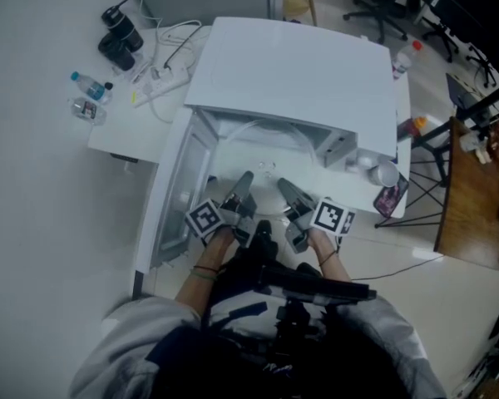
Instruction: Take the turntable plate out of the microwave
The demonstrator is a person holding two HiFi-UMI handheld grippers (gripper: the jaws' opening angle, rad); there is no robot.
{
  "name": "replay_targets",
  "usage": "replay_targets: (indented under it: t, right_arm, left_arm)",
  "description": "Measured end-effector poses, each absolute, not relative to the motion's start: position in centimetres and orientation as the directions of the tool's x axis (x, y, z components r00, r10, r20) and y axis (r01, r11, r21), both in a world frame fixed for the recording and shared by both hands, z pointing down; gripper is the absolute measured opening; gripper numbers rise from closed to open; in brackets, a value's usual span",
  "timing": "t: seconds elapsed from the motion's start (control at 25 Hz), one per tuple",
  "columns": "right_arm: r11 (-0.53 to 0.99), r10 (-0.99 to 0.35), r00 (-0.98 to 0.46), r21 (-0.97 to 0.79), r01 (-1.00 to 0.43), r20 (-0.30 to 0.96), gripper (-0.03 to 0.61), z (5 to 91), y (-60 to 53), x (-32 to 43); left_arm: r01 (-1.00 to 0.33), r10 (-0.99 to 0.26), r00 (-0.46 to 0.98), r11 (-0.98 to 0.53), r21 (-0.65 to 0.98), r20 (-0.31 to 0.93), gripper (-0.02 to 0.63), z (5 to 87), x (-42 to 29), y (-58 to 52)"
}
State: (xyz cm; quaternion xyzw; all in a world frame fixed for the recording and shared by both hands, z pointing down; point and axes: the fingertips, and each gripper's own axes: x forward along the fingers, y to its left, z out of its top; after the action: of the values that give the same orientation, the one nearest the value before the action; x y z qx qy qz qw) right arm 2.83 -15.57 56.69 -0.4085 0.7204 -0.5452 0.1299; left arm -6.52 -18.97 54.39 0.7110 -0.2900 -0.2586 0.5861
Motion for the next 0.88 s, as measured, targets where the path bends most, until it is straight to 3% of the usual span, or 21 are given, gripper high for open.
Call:
replay_targets:
  t: [0.68,0.88]
  right_arm:
    - [0.26,-0.705,-0.697,-0.868,-0.423,0.129,0.083,50.5,-2.5,6.4]
    - [0.275,-0.708,-0.69,-0.84,-0.467,0.152,0.084,49.6,2.8,8.9]
  left_arm:
    - [-0.121,-0.731,0.672,-0.259,0.958,-0.113,0.025,49.0,-2.4,-5.5]
    - [-0.089,-0.734,0.666,-0.259,0.962,-0.136,0.025,47.8,0.1,-0.2]
